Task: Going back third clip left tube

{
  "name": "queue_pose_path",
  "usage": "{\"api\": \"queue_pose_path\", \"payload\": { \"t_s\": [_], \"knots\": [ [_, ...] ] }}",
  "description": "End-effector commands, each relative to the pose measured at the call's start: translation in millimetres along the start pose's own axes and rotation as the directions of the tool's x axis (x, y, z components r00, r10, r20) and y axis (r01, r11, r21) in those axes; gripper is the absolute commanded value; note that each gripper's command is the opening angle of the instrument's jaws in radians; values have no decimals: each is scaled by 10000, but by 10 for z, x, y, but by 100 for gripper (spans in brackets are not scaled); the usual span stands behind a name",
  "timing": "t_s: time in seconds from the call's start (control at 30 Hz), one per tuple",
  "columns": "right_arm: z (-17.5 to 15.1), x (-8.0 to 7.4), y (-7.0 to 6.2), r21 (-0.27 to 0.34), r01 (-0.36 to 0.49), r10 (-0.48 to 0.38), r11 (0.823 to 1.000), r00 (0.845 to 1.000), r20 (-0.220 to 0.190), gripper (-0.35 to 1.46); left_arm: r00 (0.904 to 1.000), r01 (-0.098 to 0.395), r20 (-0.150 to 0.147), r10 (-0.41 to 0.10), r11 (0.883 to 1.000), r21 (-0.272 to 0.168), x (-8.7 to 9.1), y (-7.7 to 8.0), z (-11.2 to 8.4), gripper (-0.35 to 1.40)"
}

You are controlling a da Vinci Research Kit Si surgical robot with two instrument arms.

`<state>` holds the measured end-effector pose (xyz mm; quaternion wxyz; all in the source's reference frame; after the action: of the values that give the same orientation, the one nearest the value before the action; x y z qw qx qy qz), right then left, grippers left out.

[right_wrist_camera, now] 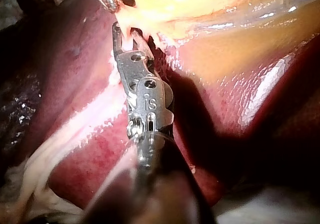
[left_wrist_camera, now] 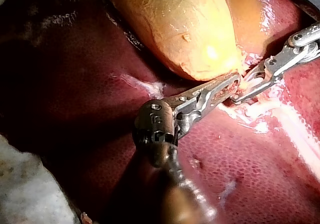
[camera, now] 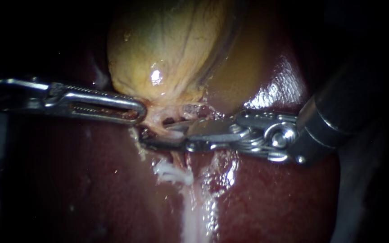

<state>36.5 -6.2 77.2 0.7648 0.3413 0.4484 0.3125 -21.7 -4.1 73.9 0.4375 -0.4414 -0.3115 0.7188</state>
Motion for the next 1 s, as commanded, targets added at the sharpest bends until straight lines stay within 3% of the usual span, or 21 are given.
{"api": "queue_pose_path", "payload": {
  "t_s": [0.03, 0.23, 0.37, 0.4, 0.67, 1.0],
  "knots": [
    [1, -1, -1, 17, -1, 1, 10000, 10000, 5, -35, 10000, -2, -1, 2, 10000, -4, 0, 0, 0, -35],
    [2, -1, -3, 40, 8, -8, 10000, 10000, 48, -33, 10000, -2, -1, 2, 10000, -3, 0, 0, 0, -35],
    [12, 5, -2, 209, 613, -600, 9979, 9966, -568, 43, 10000, -3, 0, 3, 10000, -5, 0, 0, 0, -35],
    [14, 5, -1, 125, 603, -593, 9981, 9956, -725, 49, 10000, -3, 0, 3, 10000, -5, 0, 0, 0, -35],
    [12, -2, 5, 50, 1045, -1038, 9945, 9915, -783, 49, 10000, -7, 5, 7, 10000, -13, -1, 0, -2, -35],
    [-6, -6, -6, 386, 1442, -1414, 9888, 9877, -672, 50, 10000, -9, 8, 9, 10000, -17, -1, -1, -3, -35]
  ]
}}
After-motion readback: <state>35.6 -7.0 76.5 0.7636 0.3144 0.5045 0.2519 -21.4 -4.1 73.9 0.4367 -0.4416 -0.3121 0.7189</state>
